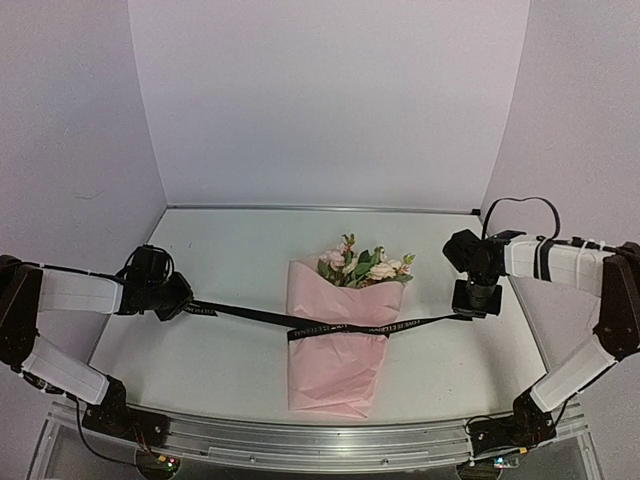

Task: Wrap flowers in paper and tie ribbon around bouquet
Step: Cross the ribbon over the folded bouquet, then tie the ribbon around the folded bouquet.

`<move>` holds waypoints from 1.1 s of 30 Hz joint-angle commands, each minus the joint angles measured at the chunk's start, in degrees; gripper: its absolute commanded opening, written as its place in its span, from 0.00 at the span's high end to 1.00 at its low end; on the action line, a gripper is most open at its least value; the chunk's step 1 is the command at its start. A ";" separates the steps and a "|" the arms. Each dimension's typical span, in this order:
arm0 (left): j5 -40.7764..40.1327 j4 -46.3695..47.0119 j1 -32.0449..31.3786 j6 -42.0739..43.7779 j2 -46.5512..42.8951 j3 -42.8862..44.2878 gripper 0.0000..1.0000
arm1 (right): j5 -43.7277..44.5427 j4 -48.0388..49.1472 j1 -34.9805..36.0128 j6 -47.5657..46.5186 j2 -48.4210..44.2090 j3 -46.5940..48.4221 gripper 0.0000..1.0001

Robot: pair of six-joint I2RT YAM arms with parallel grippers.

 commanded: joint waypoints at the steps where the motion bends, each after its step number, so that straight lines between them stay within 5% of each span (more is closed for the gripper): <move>1: 2.59 2.73 0.41 4.94 -0.46 -0.11 1.00 | -1.16 3.50 -4.20 -2.20 5.20 2.69 1.00; 9: 18.49 7.01 -2.16 10.04 6.44 2.37 0.99 | -3.16 6.93 -6.28 -2.35 8.15 1.89 0.99; 13: 18.67 6.42 -2.99 9.10 8.20 3.33 0.88 | -5.24 8.46 -6.31 -0.92 6.36 0.24 0.82; 16: 15.81 5.33 -3.00 7.00 5.73 3.11 0.72 | -4.63 8.82 -6.35 0.21 3.32 -1.47 0.60; 21: 11.45 1.81 -2.91 2.97 0.20 3.26 0.46 | -5.57 10.15 -6.27 3.85 -5.49 -5.86 0.41; 29: 8.08 -4.86 -2.33 2.87 -7.49 5.69 0.26 | -13.95 17.30 1.52 5.47 -14.56 -11.53 0.36; 33: 12.78 -4.16 -2.93 1.99 -8.06 6.57 0.26 | -15.04 22.23 8.99 2.03 -14.56 -11.82 0.36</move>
